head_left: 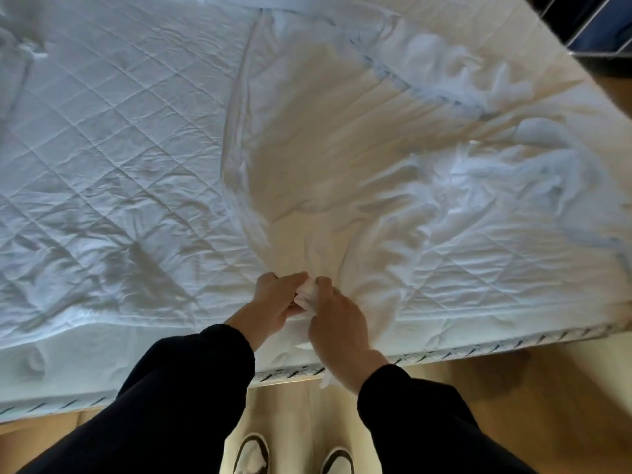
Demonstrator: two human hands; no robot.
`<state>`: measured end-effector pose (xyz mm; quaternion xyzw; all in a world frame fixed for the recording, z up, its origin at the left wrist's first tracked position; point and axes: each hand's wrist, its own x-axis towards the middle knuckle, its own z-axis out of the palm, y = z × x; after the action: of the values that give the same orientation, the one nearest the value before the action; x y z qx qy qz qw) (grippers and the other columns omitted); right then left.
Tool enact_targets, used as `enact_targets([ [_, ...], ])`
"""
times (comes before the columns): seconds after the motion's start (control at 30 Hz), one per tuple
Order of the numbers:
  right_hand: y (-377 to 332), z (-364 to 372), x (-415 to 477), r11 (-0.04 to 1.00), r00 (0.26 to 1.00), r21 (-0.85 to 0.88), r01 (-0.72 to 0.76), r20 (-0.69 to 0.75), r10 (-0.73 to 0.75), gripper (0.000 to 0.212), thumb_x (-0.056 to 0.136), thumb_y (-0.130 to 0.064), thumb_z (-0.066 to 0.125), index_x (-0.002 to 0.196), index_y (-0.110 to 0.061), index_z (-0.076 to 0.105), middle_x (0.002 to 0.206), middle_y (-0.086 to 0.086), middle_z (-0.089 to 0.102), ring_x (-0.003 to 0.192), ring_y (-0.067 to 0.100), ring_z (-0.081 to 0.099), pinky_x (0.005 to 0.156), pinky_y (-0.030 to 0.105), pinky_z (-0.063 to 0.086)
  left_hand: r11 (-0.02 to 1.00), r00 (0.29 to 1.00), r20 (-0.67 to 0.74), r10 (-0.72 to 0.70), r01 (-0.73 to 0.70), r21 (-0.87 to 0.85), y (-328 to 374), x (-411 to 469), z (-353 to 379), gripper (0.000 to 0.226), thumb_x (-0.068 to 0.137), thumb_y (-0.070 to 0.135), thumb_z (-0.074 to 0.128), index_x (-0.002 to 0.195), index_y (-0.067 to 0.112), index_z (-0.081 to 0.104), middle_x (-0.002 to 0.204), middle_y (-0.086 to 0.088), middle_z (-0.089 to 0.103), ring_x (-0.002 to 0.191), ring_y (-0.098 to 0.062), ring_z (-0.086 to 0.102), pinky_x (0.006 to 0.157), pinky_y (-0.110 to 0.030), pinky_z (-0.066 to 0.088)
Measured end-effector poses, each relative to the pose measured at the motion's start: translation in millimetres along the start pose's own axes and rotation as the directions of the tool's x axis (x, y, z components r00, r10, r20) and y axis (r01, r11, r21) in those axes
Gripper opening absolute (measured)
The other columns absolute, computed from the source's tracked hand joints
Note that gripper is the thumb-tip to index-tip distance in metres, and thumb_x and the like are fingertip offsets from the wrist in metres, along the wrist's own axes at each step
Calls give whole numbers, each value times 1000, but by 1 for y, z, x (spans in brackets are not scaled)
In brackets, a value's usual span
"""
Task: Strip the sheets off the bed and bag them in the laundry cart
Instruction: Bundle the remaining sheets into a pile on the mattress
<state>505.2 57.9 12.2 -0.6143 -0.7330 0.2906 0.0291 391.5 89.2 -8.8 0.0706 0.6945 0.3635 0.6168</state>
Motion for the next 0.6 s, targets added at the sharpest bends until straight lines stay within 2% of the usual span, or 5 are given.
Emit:
enact_targets([
  [0.13,-29,-6,-14,989,986,0,149,68,-149,46,80,3,44,123,-16,40,104,7,65,94,33,63,77,37,47,996,980,-179,86,-80,37,1,-5,-27,5,95,9,53,93,4,52,73,-6,52,65,-22,56,48,-24,43],
  [0.3,-63,26,-30,963,956,-35,266,141,-258,54,80,4,49,128,-18,39,108,9,59,98,33,59,82,40,47,972,957,-267,117,-166,-166,21,5,-88,22,99,10,48,116,-3,53,76,-9,51,95,-39,58,55,-18,46],
  [0.4,-49,48,-37,992,993,-58,113,32,-111,55,73,1,60,124,-15,47,110,10,54,103,31,54,87,37,44,986,999,-25,48,-52,-160,13,-6,-91,20,93,14,60,105,-2,57,85,-15,69,80,-27,68,71,-40,55],
  [0.5,-33,66,-53,980,981,-197,19,-186,-56,74,47,-3,68,120,-13,59,112,17,58,104,34,54,81,44,49,1000,981,196,-14,13,5,-8,-20,-80,25,85,14,67,105,0,62,85,-14,71,70,-23,69,58,-30,55],
  [0.6,-10,66,-64,989,940,-147,-30,-339,-22,73,49,2,64,120,-12,55,125,19,51,114,35,47,87,47,44,999,960,274,-52,50,13,-21,-30,-65,16,87,4,63,103,2,62,82,-10,73,67,-20,70,54,-28,55],
])
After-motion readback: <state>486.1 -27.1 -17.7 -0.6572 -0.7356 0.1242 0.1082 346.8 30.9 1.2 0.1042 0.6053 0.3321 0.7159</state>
